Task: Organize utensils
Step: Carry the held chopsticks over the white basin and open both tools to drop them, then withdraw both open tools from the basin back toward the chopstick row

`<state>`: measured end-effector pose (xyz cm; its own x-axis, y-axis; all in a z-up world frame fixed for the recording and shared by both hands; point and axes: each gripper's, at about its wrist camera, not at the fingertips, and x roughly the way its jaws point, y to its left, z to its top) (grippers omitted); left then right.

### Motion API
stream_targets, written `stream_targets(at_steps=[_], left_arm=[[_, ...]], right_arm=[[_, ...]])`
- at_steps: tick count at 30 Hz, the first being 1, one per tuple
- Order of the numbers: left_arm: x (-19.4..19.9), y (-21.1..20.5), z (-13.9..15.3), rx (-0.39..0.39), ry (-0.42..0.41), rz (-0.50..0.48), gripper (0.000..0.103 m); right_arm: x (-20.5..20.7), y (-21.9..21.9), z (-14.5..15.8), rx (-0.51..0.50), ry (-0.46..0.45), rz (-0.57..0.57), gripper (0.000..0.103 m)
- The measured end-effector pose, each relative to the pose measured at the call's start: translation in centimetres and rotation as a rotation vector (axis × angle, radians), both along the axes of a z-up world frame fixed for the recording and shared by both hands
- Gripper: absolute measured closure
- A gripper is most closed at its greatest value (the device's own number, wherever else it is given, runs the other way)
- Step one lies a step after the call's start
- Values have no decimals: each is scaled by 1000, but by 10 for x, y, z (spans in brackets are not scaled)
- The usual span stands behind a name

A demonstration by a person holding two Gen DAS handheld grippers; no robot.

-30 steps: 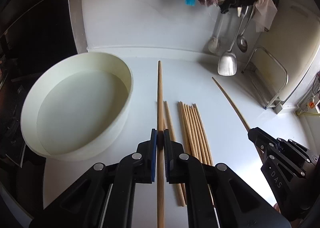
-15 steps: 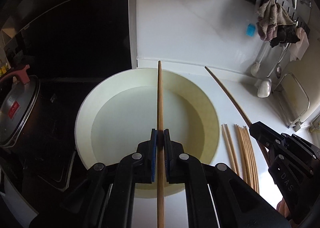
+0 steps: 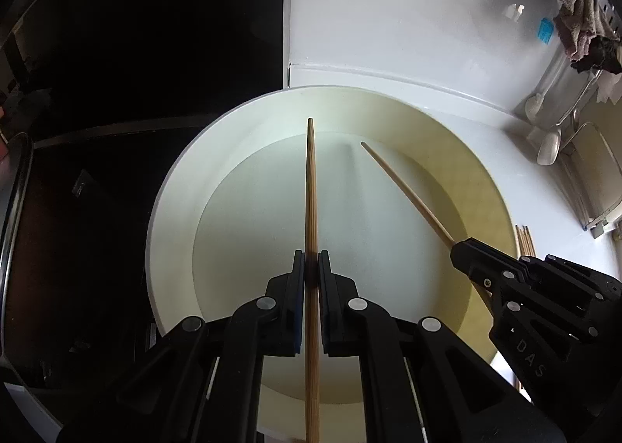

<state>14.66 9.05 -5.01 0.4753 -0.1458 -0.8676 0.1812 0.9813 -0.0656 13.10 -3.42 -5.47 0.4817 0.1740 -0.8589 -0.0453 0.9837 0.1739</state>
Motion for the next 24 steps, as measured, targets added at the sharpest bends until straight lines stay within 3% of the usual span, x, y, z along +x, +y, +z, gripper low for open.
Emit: stream_targets(at_steps=[13,19,21,24], left_arm=[[33,1,-34,7,91,-22,95],[37,7,-34,15,81,-16,95],[36,9,-32,18,70,-9,90],[34,14,-27,12,56,3,71]], right_arm=[[31,12,-33,-26,104,-10,97],[40,14,-35,-38,121,-12,97],[41,13,-34,-42,118,-16,95],[39,10,-28,-36,98,-29,88]])
